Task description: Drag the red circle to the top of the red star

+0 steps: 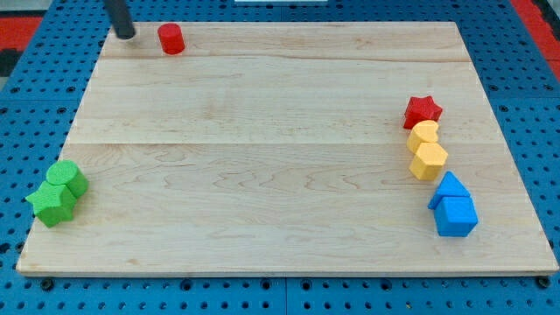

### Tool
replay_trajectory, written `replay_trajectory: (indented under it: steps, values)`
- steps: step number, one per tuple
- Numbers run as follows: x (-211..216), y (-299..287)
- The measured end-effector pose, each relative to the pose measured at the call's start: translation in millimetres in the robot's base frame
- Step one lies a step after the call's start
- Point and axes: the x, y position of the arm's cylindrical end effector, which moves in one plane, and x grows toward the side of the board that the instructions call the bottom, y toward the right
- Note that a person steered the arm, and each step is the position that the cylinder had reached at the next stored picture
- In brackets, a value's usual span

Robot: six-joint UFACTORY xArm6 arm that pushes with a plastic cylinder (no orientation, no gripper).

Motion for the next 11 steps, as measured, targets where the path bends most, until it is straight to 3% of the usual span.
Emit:
replay_trajectory:
  steps: [2, 3, 5, 6, 7, 11]
  values:
    - [88.7, 231.5]
    - [151.8, 266.8]
    - [66.3, 230.9]
    - [57.3, 272.9]
    - [94.8, 323.2]
    - [101.6, 392.0]
